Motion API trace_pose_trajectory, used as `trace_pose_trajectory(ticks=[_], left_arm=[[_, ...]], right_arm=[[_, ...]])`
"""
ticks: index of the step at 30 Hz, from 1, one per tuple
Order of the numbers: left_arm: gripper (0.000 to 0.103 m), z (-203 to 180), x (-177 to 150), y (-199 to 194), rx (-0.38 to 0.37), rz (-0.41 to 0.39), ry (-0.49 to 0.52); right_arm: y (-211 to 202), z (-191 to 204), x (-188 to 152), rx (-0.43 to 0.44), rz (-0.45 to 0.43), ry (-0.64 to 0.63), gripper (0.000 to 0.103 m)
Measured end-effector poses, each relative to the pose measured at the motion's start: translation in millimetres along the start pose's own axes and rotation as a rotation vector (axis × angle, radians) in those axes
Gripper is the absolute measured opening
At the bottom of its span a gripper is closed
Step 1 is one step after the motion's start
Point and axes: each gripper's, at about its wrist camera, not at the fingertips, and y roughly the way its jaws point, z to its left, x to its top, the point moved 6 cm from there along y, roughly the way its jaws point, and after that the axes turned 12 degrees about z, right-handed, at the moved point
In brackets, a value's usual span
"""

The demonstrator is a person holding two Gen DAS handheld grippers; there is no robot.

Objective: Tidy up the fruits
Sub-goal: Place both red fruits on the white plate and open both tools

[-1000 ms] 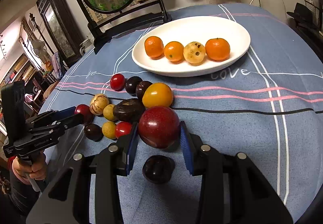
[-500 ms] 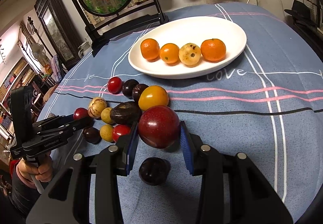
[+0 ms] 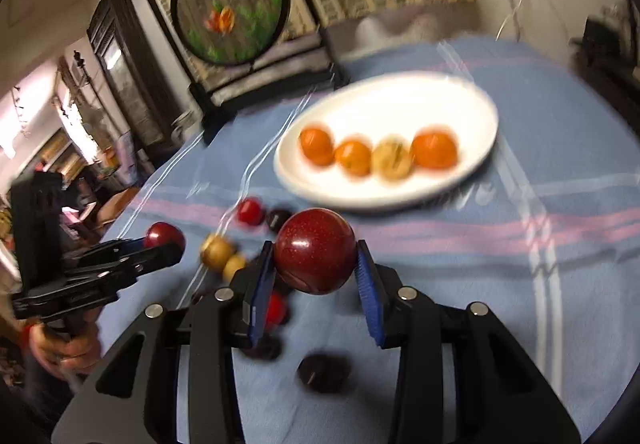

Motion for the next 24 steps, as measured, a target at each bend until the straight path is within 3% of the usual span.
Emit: trace_pose_trajectory(ticks=[5, 12, 13, 14, 17, 24], left_arm=[[0.04, -25, 62, 32, -0.023, 0.01, 0.049], [0.041, -48, 127, 91, 0.071, 0.067, 0.114], [0.045, -49, 130, 93, 0.084, 0.069, 0.115], [0.058, -51, 133, 91, 0.097, 0.057, 0.121], [0.083, -48, 130, 61, 0.136, -0.031, 0.127], [0.097, -20, 72, 4, 0.204, -0.071, 0.09]], right_arm=[[23, -39, 31, -0.061, -0.012, 0.111, 0.04], [49, -49, 51, -0.062, 0.028, 0.087, 0.042], [49, -49, 50, -0.066, 0.033, 0.084, 0.048], [48, -50, 49, -0.07, 0.039, 0.082, 0.052], [34, -45, 46, -0.046, 0.033, 0.083, 0.052], [2, -7, 7, 0.042, 0.076, -0.024, 0.052]])
